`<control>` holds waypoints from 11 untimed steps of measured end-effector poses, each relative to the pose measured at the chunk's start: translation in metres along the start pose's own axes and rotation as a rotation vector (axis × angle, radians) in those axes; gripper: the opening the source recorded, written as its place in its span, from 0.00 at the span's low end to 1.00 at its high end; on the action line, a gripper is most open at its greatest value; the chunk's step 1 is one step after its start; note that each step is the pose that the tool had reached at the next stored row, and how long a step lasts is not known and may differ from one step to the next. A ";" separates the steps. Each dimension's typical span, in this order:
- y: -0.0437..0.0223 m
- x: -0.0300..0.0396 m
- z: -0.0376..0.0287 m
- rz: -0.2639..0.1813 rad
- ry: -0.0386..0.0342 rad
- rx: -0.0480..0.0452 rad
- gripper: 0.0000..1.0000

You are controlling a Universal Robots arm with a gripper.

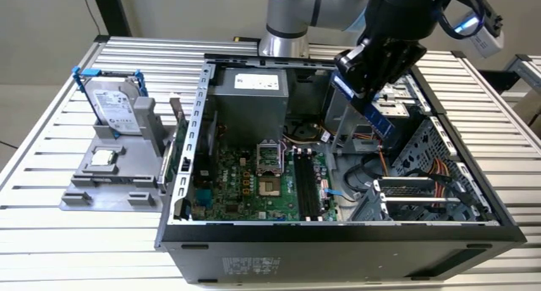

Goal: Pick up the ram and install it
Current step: 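Insert the ram into the slot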

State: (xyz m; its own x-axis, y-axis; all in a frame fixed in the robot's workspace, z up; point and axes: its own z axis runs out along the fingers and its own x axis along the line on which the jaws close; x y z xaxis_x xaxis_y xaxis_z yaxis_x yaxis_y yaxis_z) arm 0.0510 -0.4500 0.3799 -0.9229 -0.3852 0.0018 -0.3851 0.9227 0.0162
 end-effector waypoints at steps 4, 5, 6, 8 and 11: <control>0.0000 0.0000 0.0000 0.032 -0.0005 0.0000 0.00; 0.0000 0.0000 0.0000 0.039 -0.0006 0.0000 0.00; 0.0000 0.0000 0.0000 0.047 -0.0008 -0.0001 0.00; 0.0000 0.0000 0.0000 0.063 -0.0010 -0.0001 0.00; 0.0000 0.0000 0.0000 0.114 -0.0018 -0.0002 0.00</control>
State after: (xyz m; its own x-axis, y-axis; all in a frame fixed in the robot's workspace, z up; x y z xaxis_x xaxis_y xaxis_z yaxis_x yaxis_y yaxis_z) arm 0.0510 -0.4500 0.3799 -0.9607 -0.2777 0.0018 -0.2776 0.9606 0.0162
